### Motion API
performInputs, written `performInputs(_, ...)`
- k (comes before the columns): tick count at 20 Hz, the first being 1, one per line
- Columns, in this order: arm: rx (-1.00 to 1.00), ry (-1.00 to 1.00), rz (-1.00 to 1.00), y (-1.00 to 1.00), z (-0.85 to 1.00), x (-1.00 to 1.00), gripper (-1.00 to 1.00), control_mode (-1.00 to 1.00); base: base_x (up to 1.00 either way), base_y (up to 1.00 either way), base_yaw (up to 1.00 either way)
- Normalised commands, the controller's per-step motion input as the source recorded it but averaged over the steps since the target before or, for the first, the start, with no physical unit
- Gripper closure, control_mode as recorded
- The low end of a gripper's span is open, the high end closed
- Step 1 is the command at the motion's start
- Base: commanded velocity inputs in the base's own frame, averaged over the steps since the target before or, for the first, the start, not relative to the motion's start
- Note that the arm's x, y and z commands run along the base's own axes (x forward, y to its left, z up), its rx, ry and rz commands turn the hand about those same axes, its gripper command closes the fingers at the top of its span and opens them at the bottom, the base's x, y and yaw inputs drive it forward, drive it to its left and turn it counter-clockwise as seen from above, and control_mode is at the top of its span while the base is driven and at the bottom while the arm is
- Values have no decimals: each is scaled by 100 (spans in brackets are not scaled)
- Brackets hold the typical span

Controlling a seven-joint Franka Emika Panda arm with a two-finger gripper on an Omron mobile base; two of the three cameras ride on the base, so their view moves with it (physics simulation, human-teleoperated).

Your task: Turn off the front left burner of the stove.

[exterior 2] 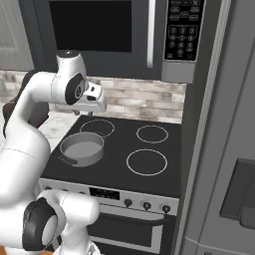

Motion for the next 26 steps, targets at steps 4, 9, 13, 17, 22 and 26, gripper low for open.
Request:
performInputs(4,0,0,0,0,0,-15,-100,-100,0,0,0)
performInputs(9,-1,-4,6,1,0,-70,-100,-100,0,0,0)
performInputs(13,-7,-21,13,10,0,-100,-100,-100,0,0,0)
performInputs(17,-14,-18,14,42,-9,-99,-100,-100,0,0,0)
performInputs(22,-13,-7,11,43,-7,-68,-100,-100,0,0,0)
performInputs(26,-11,0,5,38,-9,-38,-100,-100,0,0,0)
